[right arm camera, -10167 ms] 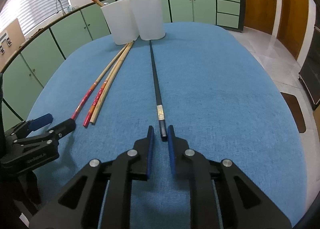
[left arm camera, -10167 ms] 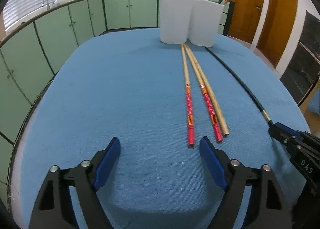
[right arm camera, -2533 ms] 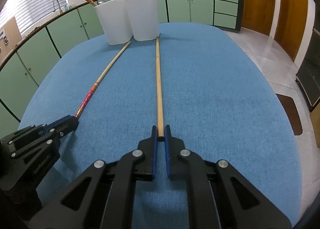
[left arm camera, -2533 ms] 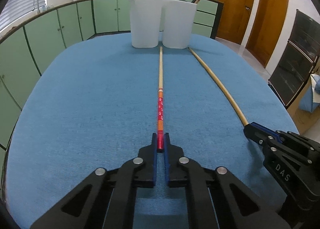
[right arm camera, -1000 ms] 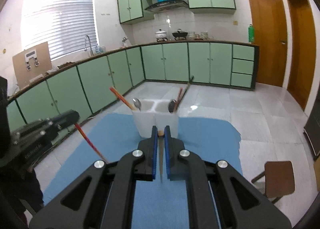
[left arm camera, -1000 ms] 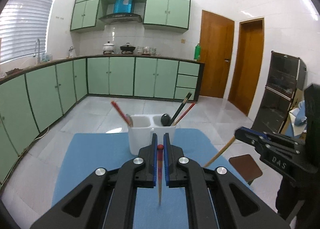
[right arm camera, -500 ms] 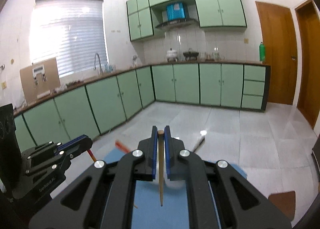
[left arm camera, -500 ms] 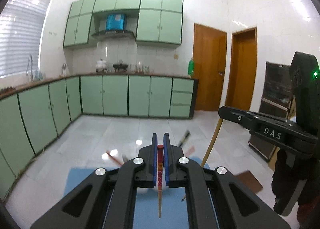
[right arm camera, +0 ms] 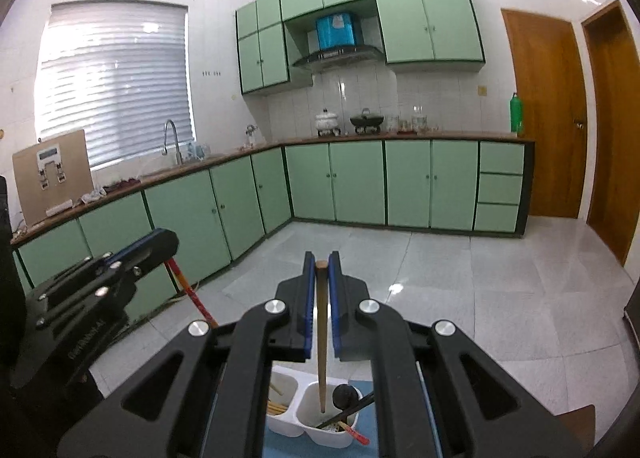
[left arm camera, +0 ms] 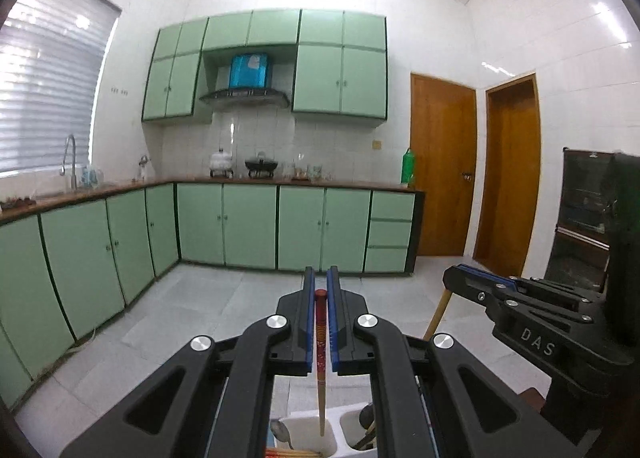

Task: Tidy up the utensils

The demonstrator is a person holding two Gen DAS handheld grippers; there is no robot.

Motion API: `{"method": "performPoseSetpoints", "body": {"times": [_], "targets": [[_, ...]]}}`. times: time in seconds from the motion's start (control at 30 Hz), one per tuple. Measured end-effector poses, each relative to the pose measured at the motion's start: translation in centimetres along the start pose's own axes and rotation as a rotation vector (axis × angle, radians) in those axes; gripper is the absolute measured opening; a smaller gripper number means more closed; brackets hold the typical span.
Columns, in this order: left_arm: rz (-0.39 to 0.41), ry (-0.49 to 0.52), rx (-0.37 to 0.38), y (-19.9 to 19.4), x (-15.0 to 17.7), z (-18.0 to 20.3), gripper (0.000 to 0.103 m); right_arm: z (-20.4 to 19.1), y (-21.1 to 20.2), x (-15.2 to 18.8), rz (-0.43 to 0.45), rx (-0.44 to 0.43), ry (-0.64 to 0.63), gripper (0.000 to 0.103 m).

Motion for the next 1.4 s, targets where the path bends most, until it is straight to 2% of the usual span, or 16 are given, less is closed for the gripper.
{"method": "performPoseSetpoints", "body": {"times": [0.27,0.43,0.47,0.5,0.53,0.6,0.63,0.67,0.73,0.8,0.87,0.97,1.1,1.2,1.4], "targets": [[-0.152,-0.040,0.013,4.8,6.7,-1.5,0.006,0.2,3.4,5.2,-0.101,0.026,-0.011,0.006],[-0.213,-0.050,0.013,5.2,9.2,-2.1,0.007,0.4,4.0,7.8,-0.151,0.046,-0.012,0.010],[-0.216,-0.051,0.012,5.1,9.4,-2.3,0.010,0.6,3.8,8.0,-0.153,0.052,-0.004,0.018],[-0.215,-0.056,0.013,4.7,9.5,-2.5,0.013,0.7,3.5,8.2,-0.150,0.058,0.002,0.029],[-0.211,-0.059,0.011,4.2,9.4,-2.6,0.015,0.9,3.0,8.2,-0.138,0.066,0.007,0.034],[-0.198,-0.064,0.003,3.2,9.2,-2.8,0.027,1.3,1.9,8.0,-0.117,0.091,-0.001,0.041],[-0.190,-0.062,-0.003,2.5,9.0,-3.0,0.030,1.5,1.1,8.0,-0.105,0.101,-0.007,0.045],[-0.182,-0.060,-0.007,1.9,8.9,-3.0,0.036,1.7,0.3,8.0,-0.094,0.113,-0.009,0.053],[-0.169,-0.058,-0.021,0.5,8.7,-3.2,0.046,2.2,-1.2,8.3,-0.079,0.131,-0.004,0.057],[-0.163,-0.057,-0.035,-1.2,8.8,-3.2,0.057,2.7,-2.7,8.6,-0.069,0.137,0.011,0.070],[-0.163,-0.053,-0.040,-2.7,9.3,-2.9,0.061,3.0,-4.4,9.4,-0.061,0.138,0.022,0.074],[-0.176,-0.040,-0.058,-5.0,10.3,-2.5,0.069,2.9,-7.1,11.1,-0.062,0.138,0.026,0.086],[-0.195,-0.050,-0.070,-7.9,11.8,-2.0,0.081,2.8,-9.7,13.4,-0.078,0.135,0.050,0.091],[-0.216,-0.047,-0.070,-9.9,13.0,-1.4,0.087,2.4,-11.6,15.1,-0.094,0.121,0.084,0.096],[-0.239,-0.044,-0.067,-14.0,14.7,-0.1,0.095,0.9,-15.2,18.1,-0.121,0.121,0.100,0.098]]}}
Point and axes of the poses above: each gripper's, at about its wrist camera, not at the fingertips, and y roughly the way its jaws point, z to its right, x to its underside, the point moved 8 cm from there along y, roughly the way its jaws point, and after that the axes turned 4 degrees about y, right-handed, at the moved point
